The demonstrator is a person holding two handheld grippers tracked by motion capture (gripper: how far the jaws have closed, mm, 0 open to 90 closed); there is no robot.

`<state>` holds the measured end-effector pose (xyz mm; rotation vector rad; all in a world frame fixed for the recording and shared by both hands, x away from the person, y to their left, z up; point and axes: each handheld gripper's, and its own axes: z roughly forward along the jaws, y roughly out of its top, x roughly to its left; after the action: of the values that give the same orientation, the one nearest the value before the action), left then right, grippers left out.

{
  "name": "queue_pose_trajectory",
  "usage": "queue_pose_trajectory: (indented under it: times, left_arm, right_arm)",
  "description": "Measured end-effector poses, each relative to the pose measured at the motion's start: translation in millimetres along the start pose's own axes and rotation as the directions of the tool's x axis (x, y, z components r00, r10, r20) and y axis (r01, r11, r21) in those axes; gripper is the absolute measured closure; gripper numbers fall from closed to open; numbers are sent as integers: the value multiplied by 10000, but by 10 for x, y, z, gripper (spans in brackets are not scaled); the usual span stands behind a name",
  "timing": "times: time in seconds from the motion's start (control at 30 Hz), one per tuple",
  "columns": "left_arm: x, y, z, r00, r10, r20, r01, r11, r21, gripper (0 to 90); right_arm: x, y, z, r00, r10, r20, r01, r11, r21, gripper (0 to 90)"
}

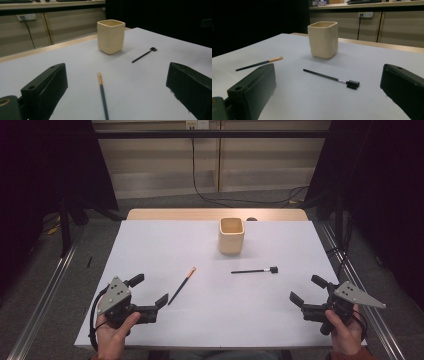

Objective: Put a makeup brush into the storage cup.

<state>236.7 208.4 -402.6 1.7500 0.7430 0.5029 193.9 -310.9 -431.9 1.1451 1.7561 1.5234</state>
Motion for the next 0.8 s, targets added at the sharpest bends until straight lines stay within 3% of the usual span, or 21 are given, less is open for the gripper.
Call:
queue_pose_trajectory:
  times: [0.37, 0.6, 0.8]
  left_arm:
    - [6, 92, 203, 9996, -107, 273, 104, 9999, 116, 37]
    - [38, 205, 342, 9993, 131, 357, -148, 9987, 498, 42]
    - [82, 204, 450, 9985, 244, 485, -292, 9944, 1016, 41]
  right_arm:
    - [11, 1, 9, 9999, -74, -95, 74, 10000, 43, 0]
    - [8, 0, 6, 9999, -80, -116, 81, 10000, 55, 0]
    - [10, 0, 7, 9999, -86, -117, 87, 9999, 57, 0]
